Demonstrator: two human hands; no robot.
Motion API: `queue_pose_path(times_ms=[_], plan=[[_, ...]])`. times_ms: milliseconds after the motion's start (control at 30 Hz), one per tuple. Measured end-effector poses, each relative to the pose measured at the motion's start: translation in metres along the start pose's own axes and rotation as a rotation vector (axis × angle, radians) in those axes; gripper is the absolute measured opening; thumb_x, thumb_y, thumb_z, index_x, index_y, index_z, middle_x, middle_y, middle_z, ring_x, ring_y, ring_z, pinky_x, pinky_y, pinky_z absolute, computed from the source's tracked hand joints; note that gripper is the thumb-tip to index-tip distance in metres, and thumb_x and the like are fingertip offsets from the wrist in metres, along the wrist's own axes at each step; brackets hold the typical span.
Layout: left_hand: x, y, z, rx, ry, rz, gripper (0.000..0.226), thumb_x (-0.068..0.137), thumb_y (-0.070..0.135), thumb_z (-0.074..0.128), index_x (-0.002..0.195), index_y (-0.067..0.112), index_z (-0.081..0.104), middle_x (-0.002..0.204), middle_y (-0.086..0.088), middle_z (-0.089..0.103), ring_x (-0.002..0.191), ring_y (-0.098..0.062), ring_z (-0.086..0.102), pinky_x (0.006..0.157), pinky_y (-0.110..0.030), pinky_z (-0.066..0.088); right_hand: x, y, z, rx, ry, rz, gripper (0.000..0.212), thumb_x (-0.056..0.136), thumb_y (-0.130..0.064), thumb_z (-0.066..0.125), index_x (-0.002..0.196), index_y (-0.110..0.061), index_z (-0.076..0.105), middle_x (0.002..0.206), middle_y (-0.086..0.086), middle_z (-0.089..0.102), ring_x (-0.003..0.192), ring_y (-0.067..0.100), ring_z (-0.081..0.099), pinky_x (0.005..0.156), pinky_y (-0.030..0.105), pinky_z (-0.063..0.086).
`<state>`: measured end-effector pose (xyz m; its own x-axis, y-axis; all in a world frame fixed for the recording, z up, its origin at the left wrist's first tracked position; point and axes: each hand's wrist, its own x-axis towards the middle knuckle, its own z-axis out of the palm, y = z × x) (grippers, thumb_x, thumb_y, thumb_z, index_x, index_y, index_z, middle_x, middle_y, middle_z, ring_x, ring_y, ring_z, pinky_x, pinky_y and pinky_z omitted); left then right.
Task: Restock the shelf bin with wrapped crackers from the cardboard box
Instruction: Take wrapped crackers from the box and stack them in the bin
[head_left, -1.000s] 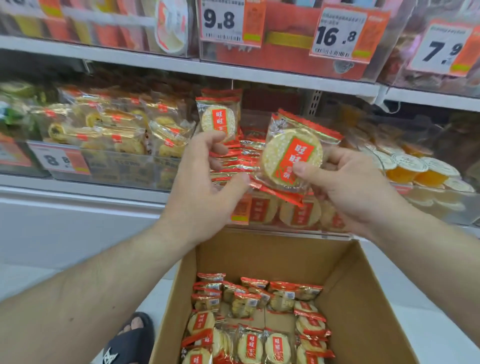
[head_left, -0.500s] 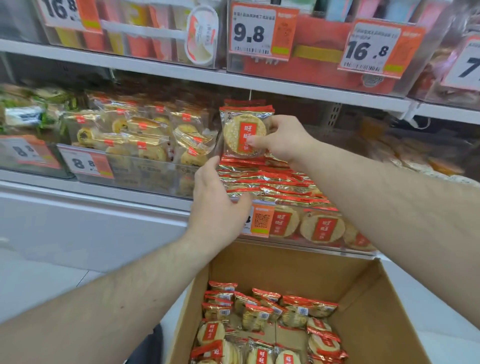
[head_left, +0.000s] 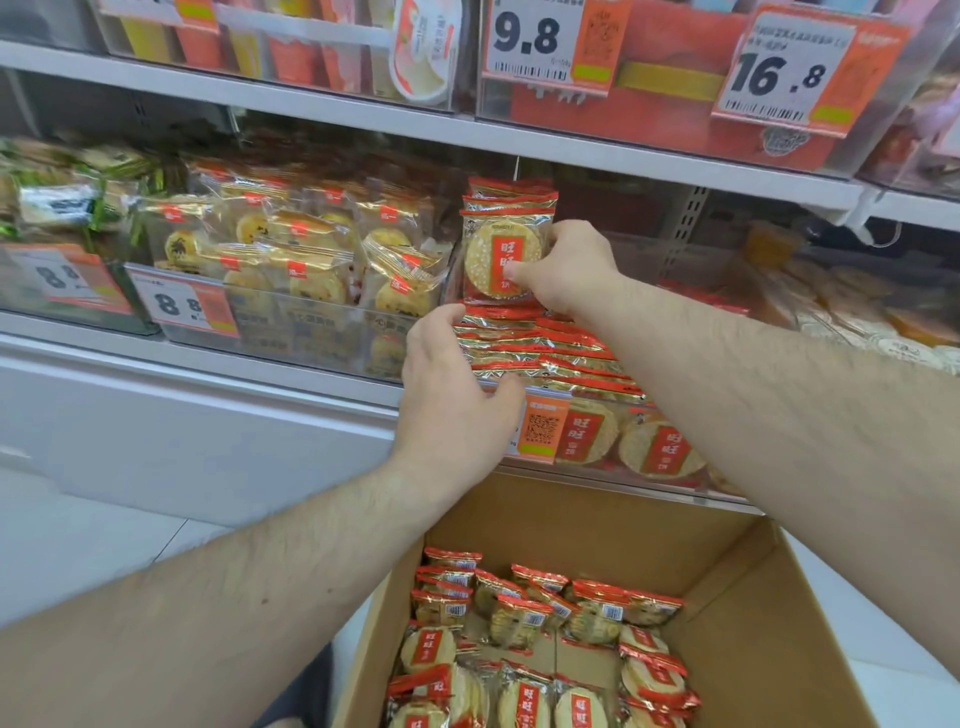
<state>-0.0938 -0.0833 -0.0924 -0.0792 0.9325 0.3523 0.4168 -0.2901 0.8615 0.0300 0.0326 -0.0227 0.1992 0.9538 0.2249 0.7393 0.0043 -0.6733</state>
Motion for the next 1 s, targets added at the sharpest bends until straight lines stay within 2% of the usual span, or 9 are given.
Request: queue_pose_path(times_ms=[167,233,333,500,567,667,733,833,1000], plan=[[0.0,0.002,0.003,0.013,0.012,-0.022,0.063,0.086,0.019,0.065,0.137,0.022,0.028,0.127,0.011,0.027,0.127,-0.011,0.033,0.106,-0.038,0.041,-0.003,-0.007,0.005,-0.046,-0.065,0.049,0.035,0.086,-0.033,0.073,0.113,-0.012,0.063,0.103,0.002,0.069,0.086,0.017,0.066,0.064,0.029,0.054],[0.001,0.004,0.005,0.02,0.02,-0.039,0.065,0.084,0.018,0.066,0.137,0.021,0.028,0.133,0.006,0.029,0.128,-0.014,0.033,0.106,-0.041,0.041,-0.005,-0.009,0.004,-0.036,-0.083,0.055,0.025,0.09,-0.028,0.068,0.108,-0.012,0.065,0.103,0.005,0.069,0.087,0.017,0.067,0.072,0.033,0.058],[0.003,0.007,0.008,0.035,0.039,-0.068,0.068,0.081,0.018,0.068,0.137,0.021,0.029,0.137,0.002,0.031,0.127,-0.015,0.034,0.107,-0.045,0.039,-0.01,-0.01,0.001,-0.001,-0.119,0.07,0.024,0.093,-0.025,0.064,0.109,-0.008,0.065,0.109,0.007,0.069,0.1,0.021,0.066,0.089,0.041,0.056],[0.002,0.008,0.008,0.081,0.05,-0.067,0.067,0.082,0.023,0.068,0.135,0.023,0.028,0.137,0.002,0.032,0.126,-0.016,0.038,0.106,-0.051,0.037,-0.019,-0.011,-0.003,0.069,-0.166,0.094,0.032,0.095,-0.019,0.058,0.124,-0.003,0.061,0.122,0.012,0.066,0.113,0.029,0.063,0.097,0.048,0.052],[0.002,0.008,0.008,0.102,0.054,-0.069,0.066,0.082,0.026,0.068,0.135,0.024,0.028,0.137,0.003,0.034,0.124,-0.016,0.04,0.105,-0.053,0.037,-0.019,-0.01,-0.005,0.101,-0.176,0.096,0.03,0.096,-0.021,0.059,0.12,-0.003,0.062,0.118,0.01,0.067,0.108,0.026,0.065,0.093,0.044,0.054],[0.003,0.008,0.007,0.098,0.051,-0.069,0.067,0.082,0.026,0.068,0.135,0.025,0.028,0.136,0.004,0.035,0.123,-0.015,0.042,0.105,-0.053,0.038,-0.018,-0.006,-0.01,0.153,-0.175,0.083,0.018,0.094,-0.029,0.063,0.106,-0.016,0.059,0.095,-0.004,0.063,0.087,0.013,0.062,0.072,0.028,0.051],[0.003,0.008,0.005,0.088,0.048,-0.068,0.067,0.081,0.026,0.068,0.135,0.026,0.028,0.133,0.006,0.034,0.122,-0.014,0.042,0.105,-0.052,0.038,-0.019,-0.004,-0.012,0.187,-0.167,0.083,0.025,0.093,-0.032,0.065,0.111,-0.016,0.057,0.091,-0.007,0.058,0.083,0.01,0.057,0.072,0.027,0.046],[0.004,0.007,0.003,0.085,0.053,-0.067,0.066,0.081,0.027,0.067,0.134,0.026,0.028,0.126,0.011,0.033,0.122,-0.012,0.041,0.105,-0.052,0.038,-0.02,0.0,-0.012,0.194,-0.16,0.099,0.045,0.092,-0.036,0.067,0.125,-0.008,0.056,0.103,-0.003,0.057,0.094,0.015,0.055,0.078,0.031,0.044],[0.005,0.009,0.002,0.12,0.082,-0.046,0.066,0.082,0.027,0.067,0.136,0.023,0.029,0.136,0.006,0.037,0.126,-0.013,0.04,0.108,-0.052,0.033,-0.021,0.009,-0.012,0.178,-0.156,0.105,0.048,0.086,-0.042,0.071,0.12,-0.012,0.057,0.109,0.0,0.063,0.103,0.019,0.061,0.085,0.037,0.053]])
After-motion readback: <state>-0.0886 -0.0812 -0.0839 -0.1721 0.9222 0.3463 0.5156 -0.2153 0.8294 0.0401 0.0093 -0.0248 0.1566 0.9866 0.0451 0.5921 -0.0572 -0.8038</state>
